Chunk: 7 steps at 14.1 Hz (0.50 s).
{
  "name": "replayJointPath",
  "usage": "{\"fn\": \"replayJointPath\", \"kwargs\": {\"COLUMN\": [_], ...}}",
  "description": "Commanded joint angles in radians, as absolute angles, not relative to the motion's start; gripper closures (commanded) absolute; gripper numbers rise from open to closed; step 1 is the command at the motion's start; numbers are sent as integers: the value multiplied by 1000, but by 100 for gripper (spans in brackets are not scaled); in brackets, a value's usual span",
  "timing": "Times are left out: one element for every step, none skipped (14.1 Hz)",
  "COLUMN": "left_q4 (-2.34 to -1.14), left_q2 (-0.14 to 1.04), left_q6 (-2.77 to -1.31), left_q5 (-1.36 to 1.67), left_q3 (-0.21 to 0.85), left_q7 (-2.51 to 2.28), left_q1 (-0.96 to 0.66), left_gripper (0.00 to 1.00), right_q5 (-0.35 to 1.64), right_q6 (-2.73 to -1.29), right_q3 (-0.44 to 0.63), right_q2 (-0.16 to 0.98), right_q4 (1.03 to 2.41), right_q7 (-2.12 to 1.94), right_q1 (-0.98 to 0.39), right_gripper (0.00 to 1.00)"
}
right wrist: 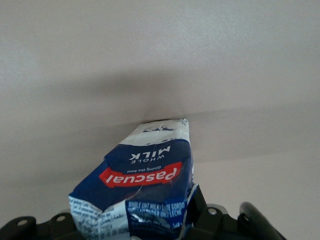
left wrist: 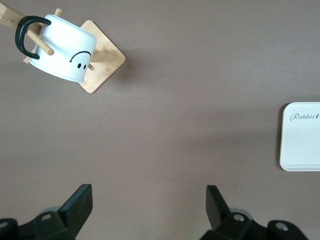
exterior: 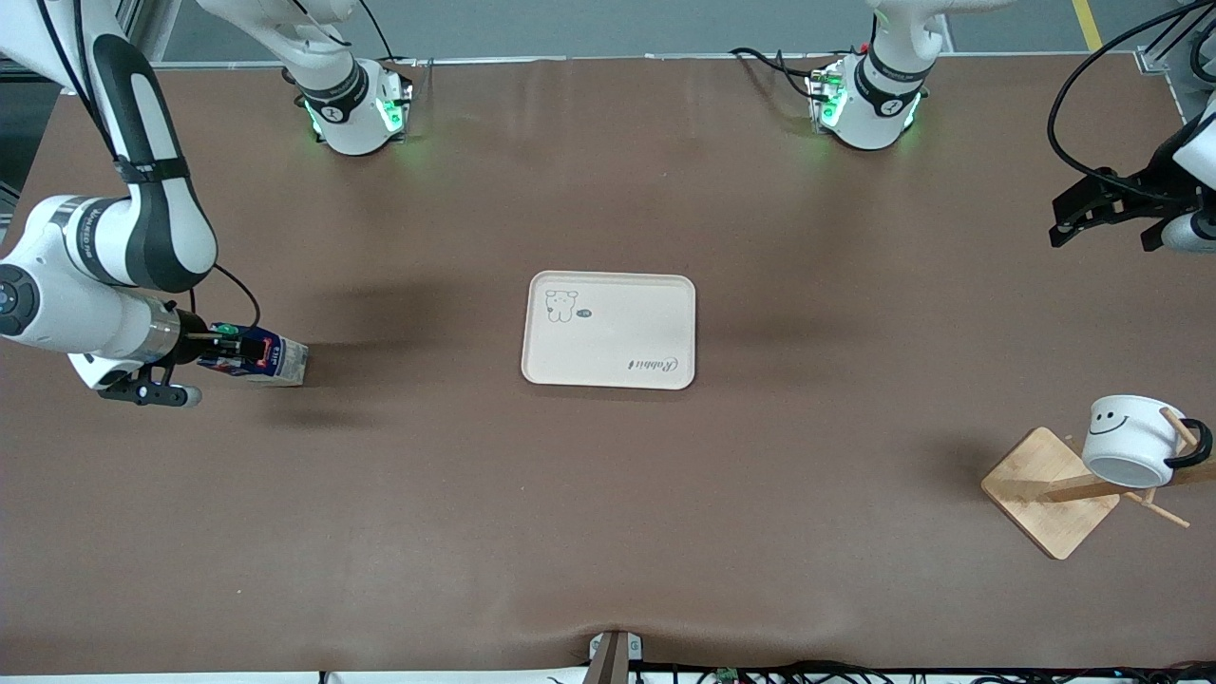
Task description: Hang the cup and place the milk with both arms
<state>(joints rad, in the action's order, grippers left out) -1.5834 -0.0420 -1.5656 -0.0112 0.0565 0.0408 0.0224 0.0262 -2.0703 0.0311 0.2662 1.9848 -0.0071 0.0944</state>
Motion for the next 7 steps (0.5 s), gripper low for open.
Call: {"fn": "replayJointPath", "kwargs": {"left_q4": [-1583, -1583, -1583, -1583, -1583, -1582, -1583], "left_q2": [-52, -54, -54, -55, -57, -57, -57], "left_q6": [-1554, -1552, -1552, -1552, -1549, -1549, -1549], "left_q5": [3, 3, 3, 3, 3, 3, 3], "left_q3": [63, 63, 63, 63, 63, 64, 64], "left_q7": [37, 38, 41, 41, 41, 41, 41], "left_q1": [29, 29, 31, 29, 29, 29, 29], "left_gripper": [0, 0, 0, 0, 0, 0, 0], "right_q5": [50, 55, 55, 55, 55, 54, 55], "right_q6": [-2082, -2082, -2082, -2082, -2082, -2082, -2082], "right_q3": [15, 15, 15, 15, 17, 15, 17], "right_q2": [239, 241, 242, 242, 242, 242, 244], "right_q4": [2022, 2022, 2022, 2022, 2022, 2022, 2022], "right_q7": [-20, -20, -20, -20, -20, -20, -20], "right_q1": [124, 124, 124, 124, 124, 124, 124], "right_gripper": [37, 17, 5, 0, 0, 0, 0]}}
